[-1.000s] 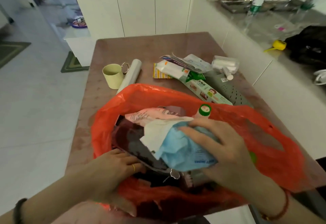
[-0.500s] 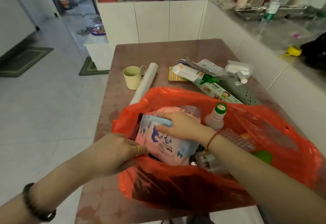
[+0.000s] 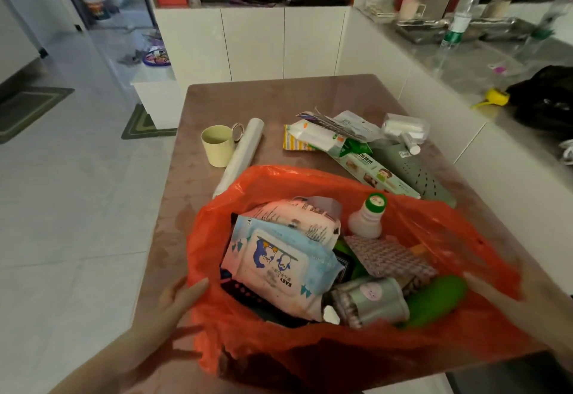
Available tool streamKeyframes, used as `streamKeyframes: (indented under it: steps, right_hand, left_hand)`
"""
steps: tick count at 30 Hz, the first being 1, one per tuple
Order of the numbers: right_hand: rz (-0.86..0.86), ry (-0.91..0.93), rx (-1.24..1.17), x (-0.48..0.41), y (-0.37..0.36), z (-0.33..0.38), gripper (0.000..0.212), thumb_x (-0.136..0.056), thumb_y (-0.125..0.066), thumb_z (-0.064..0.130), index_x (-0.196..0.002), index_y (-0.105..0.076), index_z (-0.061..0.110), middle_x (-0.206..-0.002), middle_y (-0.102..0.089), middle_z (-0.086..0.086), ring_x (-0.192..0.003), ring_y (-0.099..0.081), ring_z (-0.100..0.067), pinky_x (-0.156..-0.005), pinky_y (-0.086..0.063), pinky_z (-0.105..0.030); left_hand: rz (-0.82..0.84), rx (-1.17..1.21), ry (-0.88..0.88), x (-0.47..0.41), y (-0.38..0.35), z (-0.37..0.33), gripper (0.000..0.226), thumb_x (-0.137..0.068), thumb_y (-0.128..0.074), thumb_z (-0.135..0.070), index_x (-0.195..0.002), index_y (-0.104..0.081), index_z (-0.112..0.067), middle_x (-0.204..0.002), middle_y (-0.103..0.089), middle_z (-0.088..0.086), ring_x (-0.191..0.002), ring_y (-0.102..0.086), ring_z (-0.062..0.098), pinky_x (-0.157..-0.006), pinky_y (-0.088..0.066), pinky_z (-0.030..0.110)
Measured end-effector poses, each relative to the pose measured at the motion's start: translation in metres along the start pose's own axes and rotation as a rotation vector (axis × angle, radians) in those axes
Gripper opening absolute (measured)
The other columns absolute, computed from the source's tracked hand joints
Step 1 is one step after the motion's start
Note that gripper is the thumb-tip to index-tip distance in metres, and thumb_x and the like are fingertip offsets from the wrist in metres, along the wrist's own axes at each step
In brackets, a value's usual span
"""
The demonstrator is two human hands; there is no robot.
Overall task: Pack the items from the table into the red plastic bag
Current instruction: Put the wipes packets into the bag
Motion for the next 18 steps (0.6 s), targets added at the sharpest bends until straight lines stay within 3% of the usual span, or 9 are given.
streamKeyframes:
  steps: [1,3,4,6,9,11,13,16,18]
  right_hand:
    - [0.076,-0.047,-0.133,-0.002,-0.005,-0.02,0.1,-0.02,-0.081,0.07,-0.111,-0.048,0.044,-0.117,-0.059,0.005,-0.108,-0.058,-0.019,-0.095,-0.043,-0.046]
    - [0.153,-0.148,-0.353,0.0,-0.025,-0.037,0.099,-0.02,-0.091,0.052,-0.11,-0.054,0.038,-0.118,-0.062,0.0,-0.105,-0.059,-0.021,-0.099,-0.042,-0.047]
    - [0.182,-0.203,-0.395,0.005,-0.037,-0.034,0.094,-0.032,-0.091,0.042,-0.118,-0.053,0.032,-0.119,-0.062,-0.004,-0.106,-0.059,-0.025,-0.098,-0.044,-0.048]
    - [0.248,-0.251,-0.445,0.01,-0.057,-0.028,0.071,-0.066,-0.075,0.026,-0.131,-0.046,0.024,-0.121,-0.062,-0.008,-0.104,-0.061,-0.03,-0.084,-0.054,-0.048]
    - [0.242,-0.304,-0.479,0.004,-0.071,-0.018,0.044,-0.087,-0.058,0.016,-0.128,-0.044,0.026,-0.121,-0.061,-0.01,-0.093,-0.064,-0.031,-0.058,-0.058,-0.045]
    - [0.228,-0.292,-0.482,-0.004,-0.075,-0.011,0.042,-0.089,-0.056,0.014,-0.127,-0.044,0.027,-0.122,-0.06,-0.009,-0.098,-0.062,-0.031,-0.058,-0.058,-0.048]
    - [0.23,-0.304,-0.498,-0.012,-0.081,-0.002,0.043,-0.089,-0.056,0.016,-0.129,-0.042,0.026,-0.124,-0.058,-0.008,-0.104,-0.059,-0.033,-0.061,-0.058,-0.051]
    - [0.253,-0.298,-0.519,-0.023,-0.086,0.014,0.039,-0.093,-0.049,0.018,-0.13,-0.041,0.024,-0.124,-0.055,-0.008,-0.11,-0.055,-0.034,-0.051,-0.058,-0.042]
    - [0.262,-0.291,-0.506,-0.031,-0.086,0.025,0.033,-0.096,-0.044,0.02,-0.129,-0.043,0.023,-0.123,-0.054,-0.008,-0.105,-0.057,-0.034,-0.046,-0.057,-0.037]
  left_hand:
    - [0.048,0.042,0.062,0.0,-0.006,0.004,0.109,-0.027,-0.085,-0.059,-0.125,-0.048,-0.028,-0.121,-0.06,0.005,-0.102,-0.059,0.03,-0.072,-0.054,0.048]
    - [0.058,0.065,0.056,-0.011,-0.012,0.004,0.058,-0.062,-0.079,-0.037,-0.114,-0.058,-0.02,-0.111,-0.064,0.012,-0.094,-0.06,0.034,-0.074,-0.05,0.047]
    - [0.026,0.074,0.041,-0.018,-0.014,0.003,0.04,-0.075,-0.069,-0.03,-0.11,-0.059,-0.015,-0.105,-0.064,0.015,-0.088,-0.059,0.033,-0.075,-0.049,0.045]
    - [-0.043,0.121,0.03,-0.028,-0.019,-0.002,0.019,-0.089,-0.053,-0.023,-0.101,-0.059,-0.01,-0.09,-0.06,0.016,-0.076,-0.056,0.031,-0.07,-0.047,0.041]
    - [-0.107,0.19,0.029,-0.042,-0.02,-0.01,0.014,-0.093,-0.046,-0.021,-0.09,-0.057,-0.012,-0.084,-0.058,0.014,-0.072,-0.054,0.029,-0.064,-0.046,0.04]
    - [-0.12,0.221,0.029,-0.052,-0.016,-0.015,0.017,-0.093,-0.045,-0.021,-0.1,-0.057,-0.011,-0.088,-0.061,0.016,-0.076,-0.056,0.029,-0.067,-0.048,0.042]
    - [-0.14,0.255,0.015,-0.059,-0.012,-0.023,0.02,-0.094,-0.045,-0.023,-0.105,-0.057,-0.012,-0.079,-0.069,0.014,-0.074,-0.061,0.027,-0.064,-0.054,0.04]
    - [-0.183,0.293,-0.017,-0.07,-0.003,-0.04,0.02,-0.095,-0.041,-0.024,-0.093,-0.058,-0.015,-0.057,-0.072,0.004,-0.051,-0.068,0.016,-0.049,-0.056,0.032]
    - [-0.169,0.27,-0.043,-0.071,0.002,-0.05,0.024,-0.095,-0.039,-0.026,-0.092,-0.059,-0.013,-0.058,-0.072,0.005,-0.05,-0.068,0.015,-0.054,-0.057,0.032]
Point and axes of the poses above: each hand's wrist, its own x-axis away from the middle knuckle, its own y-axis out of the back of the hand, z = x × y, the point moved 3 cm from there along -x, towards the middle knuckle
